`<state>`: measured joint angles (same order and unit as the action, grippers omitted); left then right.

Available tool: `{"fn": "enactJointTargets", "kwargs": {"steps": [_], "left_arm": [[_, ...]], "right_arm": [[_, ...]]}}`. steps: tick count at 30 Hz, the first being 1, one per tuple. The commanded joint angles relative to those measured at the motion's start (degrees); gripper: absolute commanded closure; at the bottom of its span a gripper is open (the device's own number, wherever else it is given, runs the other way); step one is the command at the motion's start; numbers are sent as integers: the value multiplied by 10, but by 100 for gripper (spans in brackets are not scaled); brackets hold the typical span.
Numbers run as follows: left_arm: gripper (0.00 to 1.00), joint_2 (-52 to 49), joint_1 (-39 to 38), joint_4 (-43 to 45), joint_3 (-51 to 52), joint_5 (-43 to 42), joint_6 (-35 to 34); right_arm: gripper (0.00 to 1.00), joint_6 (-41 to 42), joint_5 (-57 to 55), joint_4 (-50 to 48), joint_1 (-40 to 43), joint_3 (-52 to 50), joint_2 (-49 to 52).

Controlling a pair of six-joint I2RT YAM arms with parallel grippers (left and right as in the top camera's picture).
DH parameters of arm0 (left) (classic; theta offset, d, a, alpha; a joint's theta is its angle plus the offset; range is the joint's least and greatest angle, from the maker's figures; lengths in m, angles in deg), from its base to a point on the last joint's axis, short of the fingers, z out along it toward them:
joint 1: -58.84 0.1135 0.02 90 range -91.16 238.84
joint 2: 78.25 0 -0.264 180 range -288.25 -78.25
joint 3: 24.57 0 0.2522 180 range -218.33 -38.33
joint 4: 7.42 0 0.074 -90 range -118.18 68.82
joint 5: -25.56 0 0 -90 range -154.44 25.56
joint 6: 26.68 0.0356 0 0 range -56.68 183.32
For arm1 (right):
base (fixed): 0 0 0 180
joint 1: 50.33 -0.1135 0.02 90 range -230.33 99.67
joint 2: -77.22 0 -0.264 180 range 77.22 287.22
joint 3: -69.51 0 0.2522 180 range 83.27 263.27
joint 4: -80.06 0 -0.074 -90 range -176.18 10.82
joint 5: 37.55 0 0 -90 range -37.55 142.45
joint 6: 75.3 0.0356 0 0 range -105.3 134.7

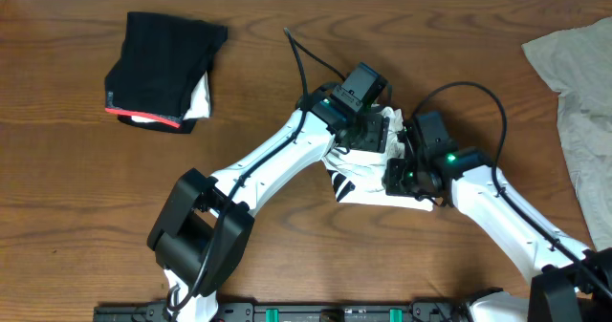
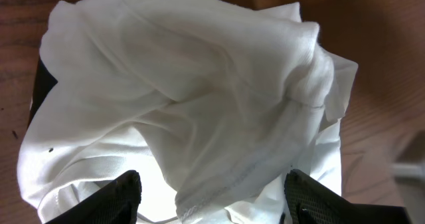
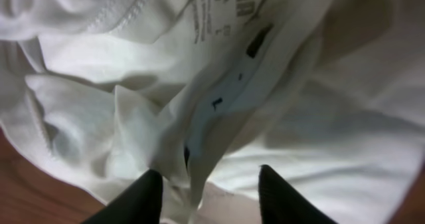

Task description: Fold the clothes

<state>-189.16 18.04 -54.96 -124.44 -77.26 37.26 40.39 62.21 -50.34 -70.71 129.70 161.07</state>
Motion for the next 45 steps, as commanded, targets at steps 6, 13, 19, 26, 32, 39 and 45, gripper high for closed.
{"fn": "enactJointTargets", "kwargs": {"steps": [6,13,19,26,32,39,45], "left_arm": [[65,-10,0,7,-4,11,5],[88,-10,-1,30,-4,-10,5],[89,-10,-1,76,-5,-17,-24],[89,-10,-1,141,-5,-39,-55],[89,-10,0,195,-19,-56,-93],[89,-10,0,276,-19,-60,-126],[87,-12,0,320,-19,-55,-125]], "right_arm": [[99,40,23,-31,14,-40,-14],[99,-9,5,32,61,-40,-82],[99,-18,-30,73,90,-42,-128],[99,-17,-53,56,92,-75,-127],[99,31,-105,13,93,-126,-127],[99,73,-117,-59,103,-176,-127],[99,82,-117,-80,103,-191,-127]]}}
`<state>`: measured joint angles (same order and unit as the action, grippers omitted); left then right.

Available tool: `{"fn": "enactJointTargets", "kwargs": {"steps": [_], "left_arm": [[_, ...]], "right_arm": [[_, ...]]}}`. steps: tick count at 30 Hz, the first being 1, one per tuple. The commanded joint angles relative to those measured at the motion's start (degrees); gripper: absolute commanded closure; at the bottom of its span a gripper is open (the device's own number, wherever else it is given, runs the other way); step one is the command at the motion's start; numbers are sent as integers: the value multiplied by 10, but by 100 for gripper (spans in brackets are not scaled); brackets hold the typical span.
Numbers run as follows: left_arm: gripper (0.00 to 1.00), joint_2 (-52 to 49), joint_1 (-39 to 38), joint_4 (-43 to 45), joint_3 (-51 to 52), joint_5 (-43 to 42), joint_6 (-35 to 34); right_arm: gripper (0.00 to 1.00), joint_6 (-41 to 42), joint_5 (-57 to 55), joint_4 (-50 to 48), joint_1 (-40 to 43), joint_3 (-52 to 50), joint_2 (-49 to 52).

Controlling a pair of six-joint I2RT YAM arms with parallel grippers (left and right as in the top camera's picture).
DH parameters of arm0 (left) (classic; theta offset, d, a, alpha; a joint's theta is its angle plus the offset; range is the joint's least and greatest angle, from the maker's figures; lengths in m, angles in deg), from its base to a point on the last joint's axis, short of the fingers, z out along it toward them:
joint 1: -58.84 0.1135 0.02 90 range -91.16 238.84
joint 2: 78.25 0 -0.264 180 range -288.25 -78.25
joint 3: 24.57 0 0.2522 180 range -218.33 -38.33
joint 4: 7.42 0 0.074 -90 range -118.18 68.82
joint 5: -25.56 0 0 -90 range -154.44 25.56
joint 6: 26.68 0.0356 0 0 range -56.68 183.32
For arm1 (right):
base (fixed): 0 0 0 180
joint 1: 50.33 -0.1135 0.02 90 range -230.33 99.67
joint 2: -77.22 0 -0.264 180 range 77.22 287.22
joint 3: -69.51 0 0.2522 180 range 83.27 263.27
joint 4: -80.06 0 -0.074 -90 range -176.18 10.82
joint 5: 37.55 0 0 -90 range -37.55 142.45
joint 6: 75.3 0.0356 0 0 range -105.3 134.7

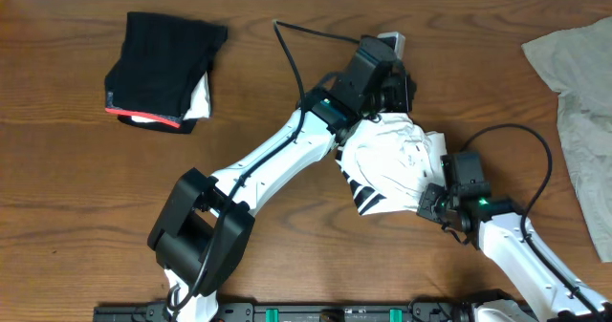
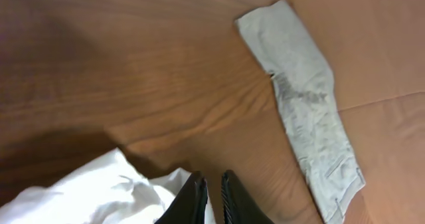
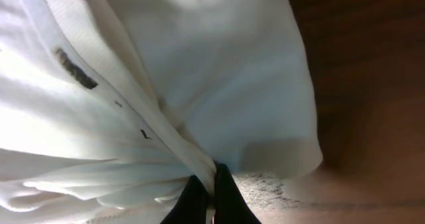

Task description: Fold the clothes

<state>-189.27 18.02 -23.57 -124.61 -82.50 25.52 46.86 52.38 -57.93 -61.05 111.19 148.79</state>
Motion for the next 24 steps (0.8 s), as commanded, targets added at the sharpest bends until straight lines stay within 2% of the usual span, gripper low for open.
{"fn": "enactJointTargets", "kwargs": {"steps": [1,3,10,16,17,21,24], "left_arm": [[88,-11,1,6,-17,0,0],[87,-6,10,-9,-20,2,35],[83,43,107,-199,-31,27,52],[83,80,210,-358,-31,27,52],[79,82,220,-376,-31,27,52],[75,82,256,-451,-30,27,52],[72,82,263,-490,-29,27,60]], "right_arm": [[99,17,-18,-6,6,-5,-5],[96,3,-8,-4,6,4,-7],[63,-101,3,68,6,102,-44],[53,-146,40,112,7,188,-49],[52,-148,50,108,7,191,-46],[46,-151,86,65,7,193,-19],[46,-139,103,34,7,193,9]]}}
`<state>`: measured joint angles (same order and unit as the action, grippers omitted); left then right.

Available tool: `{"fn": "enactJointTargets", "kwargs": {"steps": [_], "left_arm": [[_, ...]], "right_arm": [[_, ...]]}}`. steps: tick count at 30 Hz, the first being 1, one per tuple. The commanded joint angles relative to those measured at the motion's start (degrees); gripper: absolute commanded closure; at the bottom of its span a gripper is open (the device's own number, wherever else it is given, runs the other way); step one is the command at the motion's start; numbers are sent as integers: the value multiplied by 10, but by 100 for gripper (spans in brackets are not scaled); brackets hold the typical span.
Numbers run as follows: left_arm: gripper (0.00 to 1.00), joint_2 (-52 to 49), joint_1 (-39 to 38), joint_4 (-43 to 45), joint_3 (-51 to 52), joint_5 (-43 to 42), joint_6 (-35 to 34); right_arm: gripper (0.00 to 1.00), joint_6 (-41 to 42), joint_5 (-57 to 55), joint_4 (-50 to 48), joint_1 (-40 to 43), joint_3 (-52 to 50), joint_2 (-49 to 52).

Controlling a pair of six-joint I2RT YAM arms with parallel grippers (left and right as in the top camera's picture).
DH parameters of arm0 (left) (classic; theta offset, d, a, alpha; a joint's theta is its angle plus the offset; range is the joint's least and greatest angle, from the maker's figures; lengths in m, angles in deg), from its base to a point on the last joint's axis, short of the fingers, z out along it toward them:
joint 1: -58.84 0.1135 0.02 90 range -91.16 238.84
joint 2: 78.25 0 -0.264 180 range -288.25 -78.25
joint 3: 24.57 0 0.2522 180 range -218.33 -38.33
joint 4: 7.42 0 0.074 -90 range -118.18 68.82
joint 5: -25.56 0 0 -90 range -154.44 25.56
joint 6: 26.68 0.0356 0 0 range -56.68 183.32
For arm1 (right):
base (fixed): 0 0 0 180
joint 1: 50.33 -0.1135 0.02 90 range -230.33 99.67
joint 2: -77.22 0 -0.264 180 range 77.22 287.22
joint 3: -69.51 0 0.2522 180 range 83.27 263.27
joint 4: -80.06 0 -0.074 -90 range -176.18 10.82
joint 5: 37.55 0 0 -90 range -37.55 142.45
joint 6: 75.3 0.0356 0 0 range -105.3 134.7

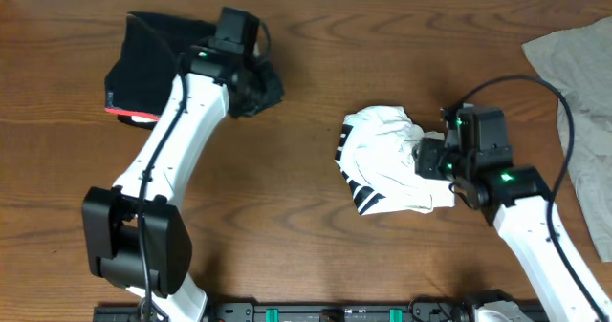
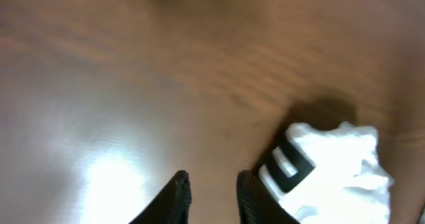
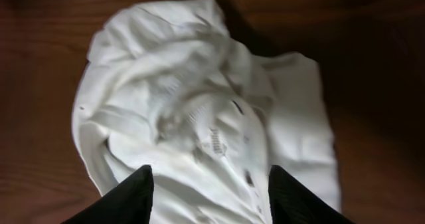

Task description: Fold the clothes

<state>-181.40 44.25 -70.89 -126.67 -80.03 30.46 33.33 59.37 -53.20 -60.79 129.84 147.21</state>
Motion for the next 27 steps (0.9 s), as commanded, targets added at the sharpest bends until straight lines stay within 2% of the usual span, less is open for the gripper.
{"fn": "enactJointTargets", "kwargs": {"steps": [1,9,11,14,16,27], "left_arm": [[70,3,0,-29,-9,3,22],[62,3,-1,-105,-6,90,26],[61,3,0,-114,-5,97,26],[61,3,0,-120,-2,101,26],[60,3,-1,-121,0,101,26],[60,3,-1,-121,17,103,26]], "right_arm": [[47,-2,43,-22,4,6,35],[48,-16,131,-130,3,6,137],[57,-15,130,-137,3,6,154],[87,-16,125,-146,3,6,176],[95,-16,111,-151,4,6,178],[99,-102,65,-149,40,38,156]]}}
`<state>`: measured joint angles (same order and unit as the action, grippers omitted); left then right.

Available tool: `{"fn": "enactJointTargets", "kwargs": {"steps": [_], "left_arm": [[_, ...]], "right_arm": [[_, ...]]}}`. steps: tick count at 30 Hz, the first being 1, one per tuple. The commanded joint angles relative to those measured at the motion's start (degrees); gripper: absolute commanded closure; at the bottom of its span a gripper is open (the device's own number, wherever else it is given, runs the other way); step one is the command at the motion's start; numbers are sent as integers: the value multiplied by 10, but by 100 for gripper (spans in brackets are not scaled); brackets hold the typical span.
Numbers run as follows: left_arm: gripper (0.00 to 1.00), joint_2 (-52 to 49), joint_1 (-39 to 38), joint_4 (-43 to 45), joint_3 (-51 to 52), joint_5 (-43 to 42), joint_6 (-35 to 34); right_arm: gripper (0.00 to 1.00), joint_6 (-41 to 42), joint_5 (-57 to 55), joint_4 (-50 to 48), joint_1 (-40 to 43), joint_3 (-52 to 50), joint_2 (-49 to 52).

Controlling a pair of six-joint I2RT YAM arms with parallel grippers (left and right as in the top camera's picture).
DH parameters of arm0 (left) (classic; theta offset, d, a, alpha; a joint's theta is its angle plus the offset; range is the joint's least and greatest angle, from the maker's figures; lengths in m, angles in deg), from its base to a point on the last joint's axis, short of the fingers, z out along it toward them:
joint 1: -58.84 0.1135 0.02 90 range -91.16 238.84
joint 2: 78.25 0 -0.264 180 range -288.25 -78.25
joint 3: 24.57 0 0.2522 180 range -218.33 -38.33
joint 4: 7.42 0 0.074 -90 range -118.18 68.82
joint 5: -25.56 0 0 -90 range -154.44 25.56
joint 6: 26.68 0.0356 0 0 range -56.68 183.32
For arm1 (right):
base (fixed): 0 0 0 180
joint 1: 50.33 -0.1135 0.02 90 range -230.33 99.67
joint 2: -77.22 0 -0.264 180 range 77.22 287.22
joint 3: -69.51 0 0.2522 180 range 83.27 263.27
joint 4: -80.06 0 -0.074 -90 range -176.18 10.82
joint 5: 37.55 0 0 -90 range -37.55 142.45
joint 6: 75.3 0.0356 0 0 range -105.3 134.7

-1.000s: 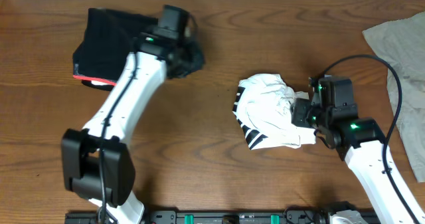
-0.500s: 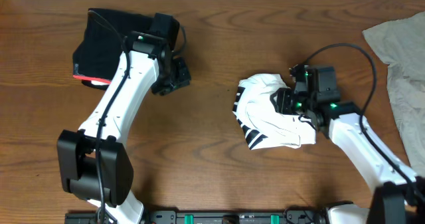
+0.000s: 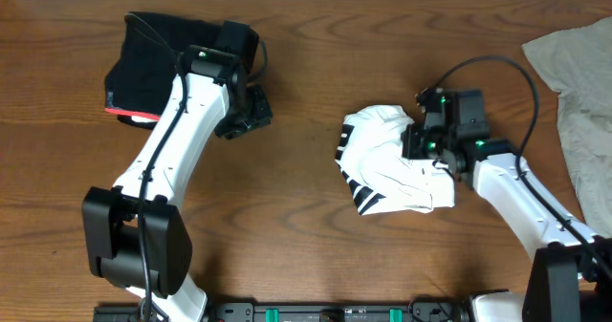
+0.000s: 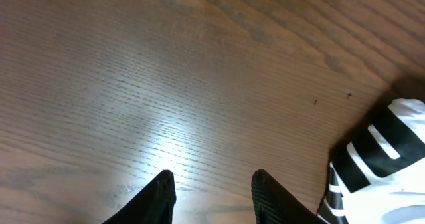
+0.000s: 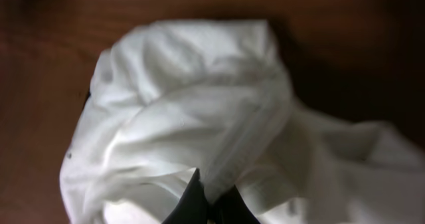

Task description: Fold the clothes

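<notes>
A crumpled white shirt [image 3: 387,160] with black stripes lies in a heap right of the table's middle; its striped edge [image 4: 378,164] shows at the right of the left wrist view. My right gripper [image 5: 212,197] is shut on a fold of the white shirt [image 5: 199,117] at the heap's right side [image 3: 426,150]. My left gripper [image 4: 212,187] hangs open over bare wood, well left of the shirt, its arm [image 3: 239,112] next to the folded black garment [image 3: 158,69].
A folded black garment with a red band sits at the far left. A grey cloth [image 3: 574,83] lies along the right edge. Brown wooden tabletop [image 3: 287,217] lies between them.
My right gripper was open above the white shirt; now it is shut on a fold of it. My left gripper has opened wider over bare wood near the black garment.
Both grippers stood open over the white heap at mid-table. Then each was pinched shut, the left at its far edge, the right at its near right corner. Later the left arm was over by the black garment and the right open above the shirt, which it now grips.
</notes>
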<state>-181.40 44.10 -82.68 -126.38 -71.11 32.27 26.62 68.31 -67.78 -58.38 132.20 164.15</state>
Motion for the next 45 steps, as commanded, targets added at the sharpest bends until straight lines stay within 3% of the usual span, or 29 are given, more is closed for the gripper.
{"fn": "enactJointTargets", "kwargs": {"steps": [1,9,17,25,29,32,34,35,36,40,45], "left_arm": [[60,3,0,-2,18,14,8],[60,3,0,9,38,14,8],[59,3,0,13,38,14,8],[59,3,0,13,38,14,8],[59,3,0,12,38,14,8],[59,3,0,11,38,14,9],[50,3,0,11,38,14,9],[35,3,0,11,38,14,9],[27,3,0,11,38,14,9],[16,3,0,7,38,14,8],[1,3,0,7,38,14,8]], "right_arm": [[99,-41,-36,-7,22,14,-12],[99,-76,-54,-70,54,14,-1],[99,-116,-65,-131,58,14,77],[98,-115,-142,-127,64,14,101],[50,-103,-175,-113,71,25,89],[43,-83,-173,-88,73,46,54],[41,-69,-168,-67,72,62,25],[41,-60,-151,-49,72,72,3],[42,-54,-128,-32,72,79,-13],[52,-5,6,61,72,90,-82],[64,29,73,200,63,89,-102]]}}
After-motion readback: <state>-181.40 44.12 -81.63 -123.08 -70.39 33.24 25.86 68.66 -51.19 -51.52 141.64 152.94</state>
